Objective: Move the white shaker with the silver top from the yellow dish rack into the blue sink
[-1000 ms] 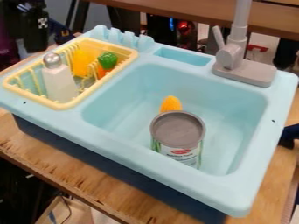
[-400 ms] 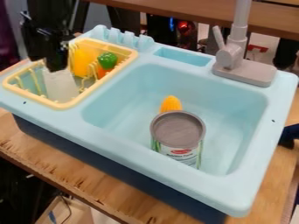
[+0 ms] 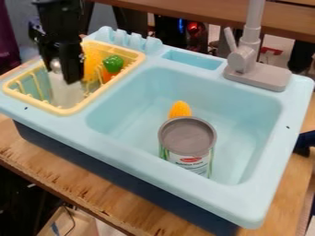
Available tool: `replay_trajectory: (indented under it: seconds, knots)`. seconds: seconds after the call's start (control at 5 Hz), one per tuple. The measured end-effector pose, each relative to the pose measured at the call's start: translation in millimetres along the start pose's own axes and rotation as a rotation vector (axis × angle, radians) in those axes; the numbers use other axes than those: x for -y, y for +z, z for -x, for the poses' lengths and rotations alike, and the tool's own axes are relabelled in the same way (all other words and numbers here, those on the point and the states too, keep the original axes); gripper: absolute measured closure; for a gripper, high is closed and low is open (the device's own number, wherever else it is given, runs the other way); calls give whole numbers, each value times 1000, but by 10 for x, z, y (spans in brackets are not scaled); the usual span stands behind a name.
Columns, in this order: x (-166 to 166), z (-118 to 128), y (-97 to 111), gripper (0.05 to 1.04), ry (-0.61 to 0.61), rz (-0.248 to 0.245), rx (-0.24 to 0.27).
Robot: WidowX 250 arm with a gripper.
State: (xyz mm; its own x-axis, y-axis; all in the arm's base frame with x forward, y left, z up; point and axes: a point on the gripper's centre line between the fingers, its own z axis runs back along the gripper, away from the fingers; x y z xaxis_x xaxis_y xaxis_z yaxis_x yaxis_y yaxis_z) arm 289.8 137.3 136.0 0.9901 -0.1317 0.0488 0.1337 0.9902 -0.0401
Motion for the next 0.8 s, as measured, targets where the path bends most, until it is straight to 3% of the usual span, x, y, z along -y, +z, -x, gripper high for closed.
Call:
replay_trajectory:
  seconds: [0.2, 0.6, 0.8]
  knots:
    - [65, 83, 159, 459, 48, 43, 65]
    - [503, 231, 822, 459, 161, 103, 138]
    - [910, 144, 1004, 459, 86, 104, 184]
